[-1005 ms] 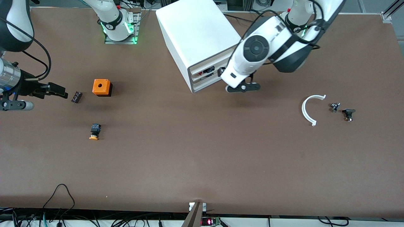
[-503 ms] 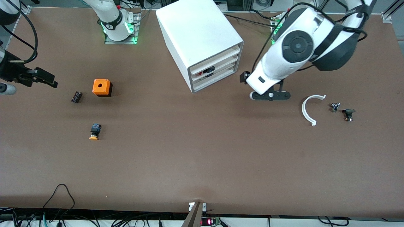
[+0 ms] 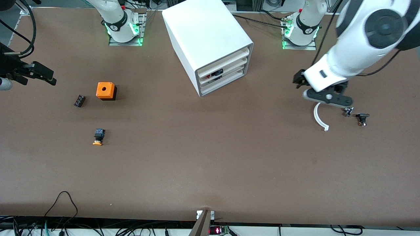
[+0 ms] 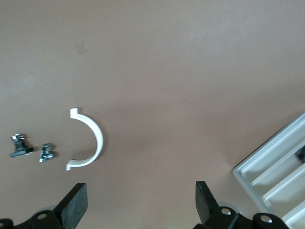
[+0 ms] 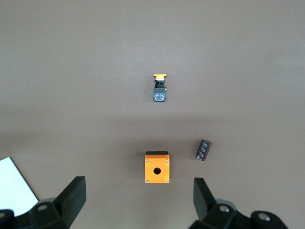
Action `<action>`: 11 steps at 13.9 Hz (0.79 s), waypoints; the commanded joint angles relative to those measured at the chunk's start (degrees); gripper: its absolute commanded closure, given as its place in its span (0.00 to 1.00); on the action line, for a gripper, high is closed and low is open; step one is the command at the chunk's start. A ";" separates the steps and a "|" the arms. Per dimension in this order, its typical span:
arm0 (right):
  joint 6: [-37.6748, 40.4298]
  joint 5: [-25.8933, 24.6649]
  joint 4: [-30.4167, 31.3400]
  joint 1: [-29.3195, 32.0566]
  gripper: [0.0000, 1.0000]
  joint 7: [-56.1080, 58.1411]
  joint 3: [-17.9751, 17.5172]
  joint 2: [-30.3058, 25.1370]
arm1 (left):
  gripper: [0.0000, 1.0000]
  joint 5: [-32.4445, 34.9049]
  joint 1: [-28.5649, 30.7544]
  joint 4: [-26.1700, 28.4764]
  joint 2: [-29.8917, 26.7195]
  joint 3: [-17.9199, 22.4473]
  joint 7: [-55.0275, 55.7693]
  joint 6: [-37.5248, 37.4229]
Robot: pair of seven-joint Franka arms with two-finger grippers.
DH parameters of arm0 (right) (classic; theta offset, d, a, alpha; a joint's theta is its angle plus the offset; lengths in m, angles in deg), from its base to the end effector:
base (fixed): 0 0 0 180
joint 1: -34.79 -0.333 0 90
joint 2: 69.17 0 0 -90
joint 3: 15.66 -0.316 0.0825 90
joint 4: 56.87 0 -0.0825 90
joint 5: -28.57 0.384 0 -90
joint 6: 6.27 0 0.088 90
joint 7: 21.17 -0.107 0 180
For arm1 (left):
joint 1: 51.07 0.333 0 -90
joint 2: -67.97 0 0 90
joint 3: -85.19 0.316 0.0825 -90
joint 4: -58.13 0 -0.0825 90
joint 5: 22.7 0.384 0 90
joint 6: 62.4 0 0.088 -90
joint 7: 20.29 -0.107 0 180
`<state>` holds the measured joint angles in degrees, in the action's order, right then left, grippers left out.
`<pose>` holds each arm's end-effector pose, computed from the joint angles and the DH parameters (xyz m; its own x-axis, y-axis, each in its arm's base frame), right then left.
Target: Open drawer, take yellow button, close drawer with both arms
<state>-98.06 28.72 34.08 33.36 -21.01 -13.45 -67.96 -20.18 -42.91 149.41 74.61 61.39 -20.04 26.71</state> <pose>0.5632 -0.0072 0.6076 0.9999 -0.0109 -0.0064 -0.0109 -0.9999 -0.0018 0.5616 -0.1402 0.5522 0.9532 -0.2660 -0.1434 -0.2685 -0.9633 0.0024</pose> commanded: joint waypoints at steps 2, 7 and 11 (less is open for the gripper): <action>1.35 -0.94 -6.56 -0.15 0.00 -0.24 -0.10 3.36 | 0.00 -3.66 -4.45 7.42 -8.40 14.27 -12.63 0.81; 1.52 -0.68 -6.75 -0.24 0.00 -0.59 -0.10 3.54 | 0.00 -4.10 -7.98 7.42 -8.31 20.19 -8.98 1.95; 1.52 -0.68 -6.75 -0.24 0.00 -0.68 -0.10 3.54 | 0.00 -3.49 -8.25 6.98 -8.58 20.11 -1.85 1.34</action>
<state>-97.92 28.59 29.19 33.33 -21.01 -13.45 -65.11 -23.49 -50.23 155.61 67.44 80.60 -25.30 27.56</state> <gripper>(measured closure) 0.000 0.000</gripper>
